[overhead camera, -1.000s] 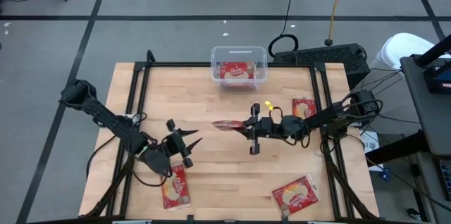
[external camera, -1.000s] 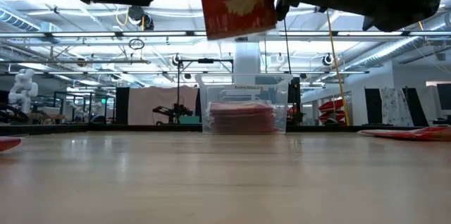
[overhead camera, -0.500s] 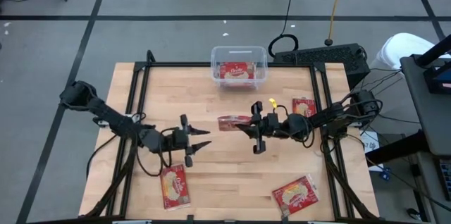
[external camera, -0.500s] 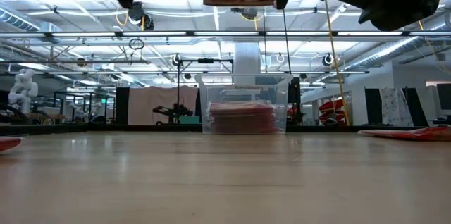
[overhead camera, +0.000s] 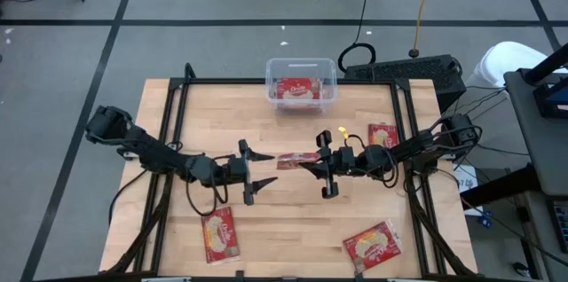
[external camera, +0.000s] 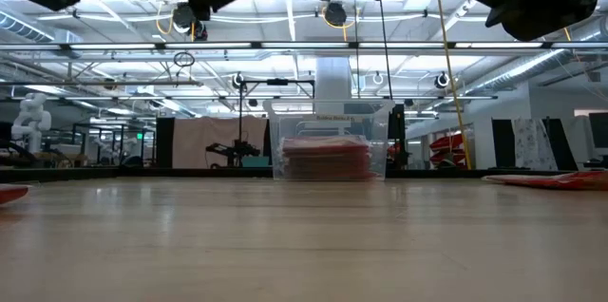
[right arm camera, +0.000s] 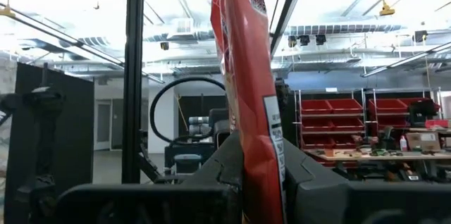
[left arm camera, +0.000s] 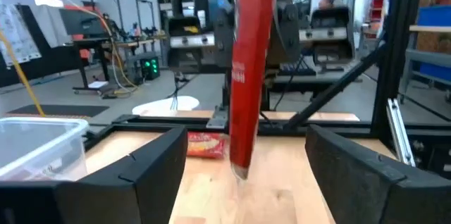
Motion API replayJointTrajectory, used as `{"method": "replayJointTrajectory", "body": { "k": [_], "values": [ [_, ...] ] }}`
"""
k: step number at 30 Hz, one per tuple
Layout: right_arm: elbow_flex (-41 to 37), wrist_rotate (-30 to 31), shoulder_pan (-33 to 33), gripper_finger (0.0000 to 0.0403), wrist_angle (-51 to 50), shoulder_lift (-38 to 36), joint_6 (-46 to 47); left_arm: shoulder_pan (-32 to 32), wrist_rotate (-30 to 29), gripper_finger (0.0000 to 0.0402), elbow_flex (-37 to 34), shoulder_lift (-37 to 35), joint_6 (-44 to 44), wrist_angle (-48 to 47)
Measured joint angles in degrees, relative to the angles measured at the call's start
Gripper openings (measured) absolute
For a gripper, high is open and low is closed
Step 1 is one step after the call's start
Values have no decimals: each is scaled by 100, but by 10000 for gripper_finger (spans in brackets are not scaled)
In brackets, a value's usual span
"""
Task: Sort popcorn bags into baskets
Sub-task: Put the popcorn bags into the transparent bin
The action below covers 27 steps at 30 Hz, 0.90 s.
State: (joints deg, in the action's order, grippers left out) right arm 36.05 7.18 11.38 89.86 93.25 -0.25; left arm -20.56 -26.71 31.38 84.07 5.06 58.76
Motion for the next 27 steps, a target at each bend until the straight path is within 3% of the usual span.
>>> {"method": "replayJointTrajectory", "body": {
  "k": [12, 17, 23, 27],
  "values": [
    [2, 0, -2, 21, 0, 0, -42, 391, 568, 208, 6, 836, -71, 1243],
    [7, 0, -2, 21, 2, 0, -44, 489, 925, 144, 235, 872, 12, 1078],
    [7, -2, 0, 24, 11, 0, -130, 489, 932, 56, 452, 870, 279, 730],
    [7, 4, 0, 29, 0, 0, -155, 485, 892, 24, 452, 866, 280, 600]
  ]
}}
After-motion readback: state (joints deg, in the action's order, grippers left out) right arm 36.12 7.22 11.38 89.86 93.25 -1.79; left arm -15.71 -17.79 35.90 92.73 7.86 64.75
